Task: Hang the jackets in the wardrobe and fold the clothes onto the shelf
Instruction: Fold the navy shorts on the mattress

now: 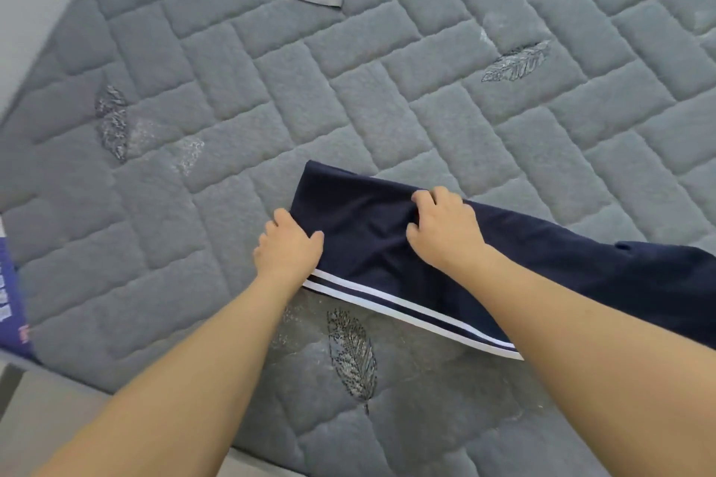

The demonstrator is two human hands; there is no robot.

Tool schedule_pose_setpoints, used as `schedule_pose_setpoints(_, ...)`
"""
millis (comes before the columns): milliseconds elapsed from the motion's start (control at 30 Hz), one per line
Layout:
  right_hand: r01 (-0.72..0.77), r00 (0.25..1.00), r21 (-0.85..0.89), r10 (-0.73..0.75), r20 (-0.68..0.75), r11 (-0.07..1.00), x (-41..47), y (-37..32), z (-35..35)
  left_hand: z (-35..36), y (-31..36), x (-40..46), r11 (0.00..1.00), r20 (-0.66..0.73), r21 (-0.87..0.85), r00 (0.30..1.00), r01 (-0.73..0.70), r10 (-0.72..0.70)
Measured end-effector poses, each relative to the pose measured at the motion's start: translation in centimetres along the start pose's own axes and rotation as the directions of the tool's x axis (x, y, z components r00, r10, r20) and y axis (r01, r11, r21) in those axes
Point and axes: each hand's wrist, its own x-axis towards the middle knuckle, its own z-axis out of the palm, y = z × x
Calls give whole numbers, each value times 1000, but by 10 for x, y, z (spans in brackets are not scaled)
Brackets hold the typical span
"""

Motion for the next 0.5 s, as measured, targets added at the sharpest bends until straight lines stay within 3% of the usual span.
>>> schedule_pose_setpoints(67,55,997,-5,-56,-44,998,20,-14,0,5,-4,6,993,64,-114,998,22,-15)
schedule_pose_setpoints(200,39,984,61,-49,169,997,67,-48,-7,2,-27,9,915,67,-394,991,-83,119)
schedule_pose_setpoints(333,-24,938,207,-50,343,978,98,-104,-17,-15,-42,8,872,72,-472,980,-131,186)
schedule_pose_setpoints(433,-96,906,406,-89,414,909,107,-133,-31,-34,-40,6,826,181,-560,962,-71,205)
schedule_pose_setpoints(500,-132,917,508,-90,388,851,109,-138,-48,-49,-33,-1,697,291,-716,927,49,234)
